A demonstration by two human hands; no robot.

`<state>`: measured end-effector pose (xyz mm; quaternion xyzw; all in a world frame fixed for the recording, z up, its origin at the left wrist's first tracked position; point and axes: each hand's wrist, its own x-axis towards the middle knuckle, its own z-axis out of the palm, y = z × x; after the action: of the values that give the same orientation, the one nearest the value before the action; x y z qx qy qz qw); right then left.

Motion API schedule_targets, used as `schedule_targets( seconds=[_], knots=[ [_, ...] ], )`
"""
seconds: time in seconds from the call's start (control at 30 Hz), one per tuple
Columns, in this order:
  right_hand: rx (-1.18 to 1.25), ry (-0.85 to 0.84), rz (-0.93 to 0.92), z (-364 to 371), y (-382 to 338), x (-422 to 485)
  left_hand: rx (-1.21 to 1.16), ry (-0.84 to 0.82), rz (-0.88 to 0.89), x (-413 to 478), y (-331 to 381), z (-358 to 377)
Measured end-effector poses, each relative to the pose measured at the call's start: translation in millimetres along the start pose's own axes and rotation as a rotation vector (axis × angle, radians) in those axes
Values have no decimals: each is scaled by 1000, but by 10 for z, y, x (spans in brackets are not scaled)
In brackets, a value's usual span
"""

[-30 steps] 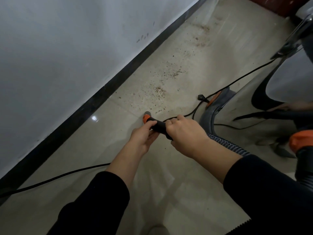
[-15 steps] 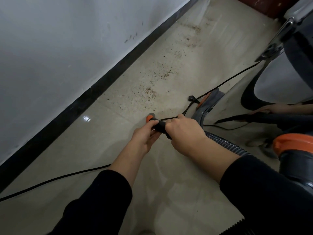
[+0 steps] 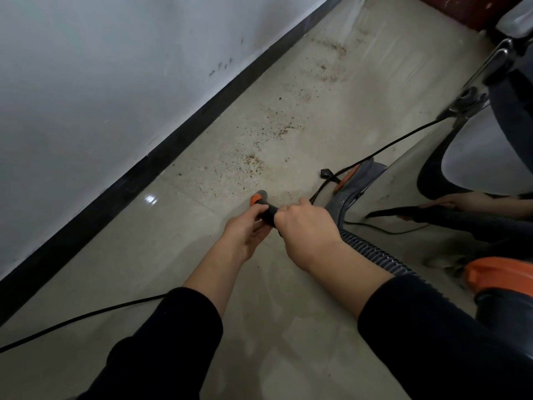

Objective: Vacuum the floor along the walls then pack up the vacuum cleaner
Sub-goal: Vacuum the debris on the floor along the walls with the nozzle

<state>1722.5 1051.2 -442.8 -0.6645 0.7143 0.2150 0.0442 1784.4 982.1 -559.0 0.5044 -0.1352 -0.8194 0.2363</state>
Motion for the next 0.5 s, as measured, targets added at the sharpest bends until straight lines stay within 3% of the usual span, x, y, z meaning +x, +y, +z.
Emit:
schedule_targets(
  seconds=[0.5],
  knots=[
    [-18,-76,56,-24,225,144,115,-62,-93,151,22,330]
  ],
)
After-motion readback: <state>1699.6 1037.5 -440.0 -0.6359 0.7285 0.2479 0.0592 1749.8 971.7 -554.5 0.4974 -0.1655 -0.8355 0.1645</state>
